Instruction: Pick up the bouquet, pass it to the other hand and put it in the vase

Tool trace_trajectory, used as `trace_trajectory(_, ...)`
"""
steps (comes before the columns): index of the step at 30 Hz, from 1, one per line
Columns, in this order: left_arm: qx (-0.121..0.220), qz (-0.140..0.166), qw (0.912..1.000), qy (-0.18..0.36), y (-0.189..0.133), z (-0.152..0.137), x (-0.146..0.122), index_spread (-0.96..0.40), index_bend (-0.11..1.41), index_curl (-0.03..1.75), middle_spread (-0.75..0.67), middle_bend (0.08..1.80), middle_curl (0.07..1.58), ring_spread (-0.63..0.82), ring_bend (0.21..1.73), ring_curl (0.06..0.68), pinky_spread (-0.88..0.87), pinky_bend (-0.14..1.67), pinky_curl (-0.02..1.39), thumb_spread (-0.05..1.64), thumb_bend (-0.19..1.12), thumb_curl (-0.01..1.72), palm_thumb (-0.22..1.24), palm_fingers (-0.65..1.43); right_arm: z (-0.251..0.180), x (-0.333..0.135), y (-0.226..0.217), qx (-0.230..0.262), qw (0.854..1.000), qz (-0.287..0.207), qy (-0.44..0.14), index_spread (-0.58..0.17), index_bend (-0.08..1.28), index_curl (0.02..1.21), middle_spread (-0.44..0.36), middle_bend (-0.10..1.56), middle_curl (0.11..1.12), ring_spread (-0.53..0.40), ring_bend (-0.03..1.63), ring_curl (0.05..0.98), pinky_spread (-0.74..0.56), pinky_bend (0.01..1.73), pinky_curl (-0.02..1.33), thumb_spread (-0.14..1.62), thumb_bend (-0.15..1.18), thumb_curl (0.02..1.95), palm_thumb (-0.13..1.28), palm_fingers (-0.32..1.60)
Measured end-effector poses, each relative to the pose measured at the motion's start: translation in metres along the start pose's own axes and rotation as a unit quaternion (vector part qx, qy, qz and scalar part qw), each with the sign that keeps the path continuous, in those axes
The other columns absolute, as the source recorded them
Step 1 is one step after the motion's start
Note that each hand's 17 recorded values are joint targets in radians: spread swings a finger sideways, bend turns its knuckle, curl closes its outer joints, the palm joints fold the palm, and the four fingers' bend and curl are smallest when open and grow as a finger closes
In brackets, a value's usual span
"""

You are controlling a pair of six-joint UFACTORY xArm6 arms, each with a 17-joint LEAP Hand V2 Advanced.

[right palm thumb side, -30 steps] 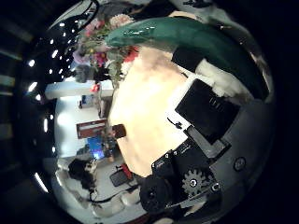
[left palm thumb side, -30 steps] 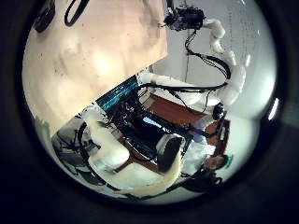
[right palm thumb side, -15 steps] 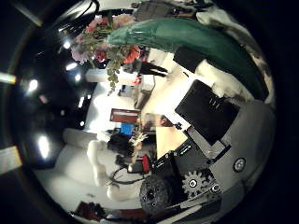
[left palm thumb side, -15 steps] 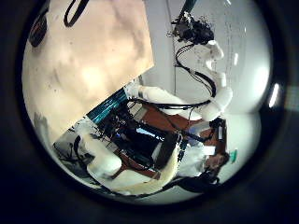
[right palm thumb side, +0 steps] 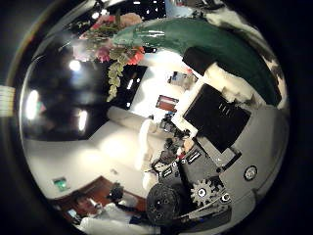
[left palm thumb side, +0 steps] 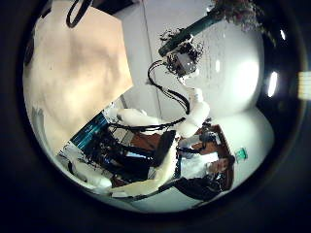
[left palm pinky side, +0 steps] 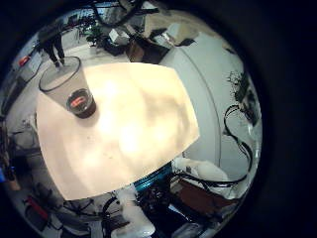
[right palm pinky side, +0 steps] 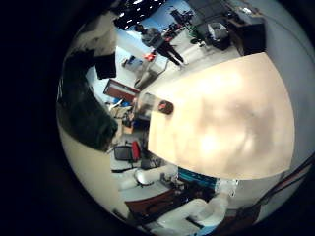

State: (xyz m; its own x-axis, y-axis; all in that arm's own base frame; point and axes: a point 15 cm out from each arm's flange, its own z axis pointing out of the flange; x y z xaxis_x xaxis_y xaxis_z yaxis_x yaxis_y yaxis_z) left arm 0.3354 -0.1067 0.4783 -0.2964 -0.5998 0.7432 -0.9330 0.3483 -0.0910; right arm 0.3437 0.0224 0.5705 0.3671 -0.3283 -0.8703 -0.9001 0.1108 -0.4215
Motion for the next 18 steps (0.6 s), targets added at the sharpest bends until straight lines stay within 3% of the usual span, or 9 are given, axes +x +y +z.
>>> trace_trajectory(5,0.026,0.007,0.9978,0.060,-0.008,-0.004,0.019,0.07,0.17,0.33,0.37,0.19,0.32,0.55,0.47,0.222,0.53,0.20,0.30,1.06,-0.02,0.28,0.13,0.11,0.037,-0.016,0.013,-0.055,0.997,-0.035,-0.033,-0.213,1.19,0.84,-0.101,1.40,0.70,-0.175,1.47,0.662,-0.15,1.35,0.74,0.85,0.03,1.13,1.16,1.15)
trace_trajectory(11,0.043,0.012,0.9900,0.134,-0.013,-0.007,0.041,0.08,0.16,0.33,0.37,0.20,0.33,0.54,0.49,0.223,0.53,0.20,0.30,1.04,-0.02,0.29,0.14,0.12,0.074,0.003,0.042,-0.093,0.992,-0.012,-0.084,-0.211,1.20,0.83,-0.100,1.40,0.70,-0.174,1.48,0.659,-0.15,1.32,0.78,0.85,0.02,1.16,1.16,1.15)
trace_trajectory(18,0.046,0.014,0.9811,0.187,-0.017,-0.014,0.056,0.09,0.16,0.32,0.37,0.20,0.33,0.54,0.50,0.222,0.53,0.20,0.31,1.01,-0.02,0.29,0.16,0.12,0.103,0.004,0.063,-0.134,0.985,-0.019,-0.111,-0.209,1.21,0.82,-0.099,1.41,0.69,-0.174,1.48,0.660,-0.16,1.29,0.83,0.85,0.01,1.19,1.17,1.15)
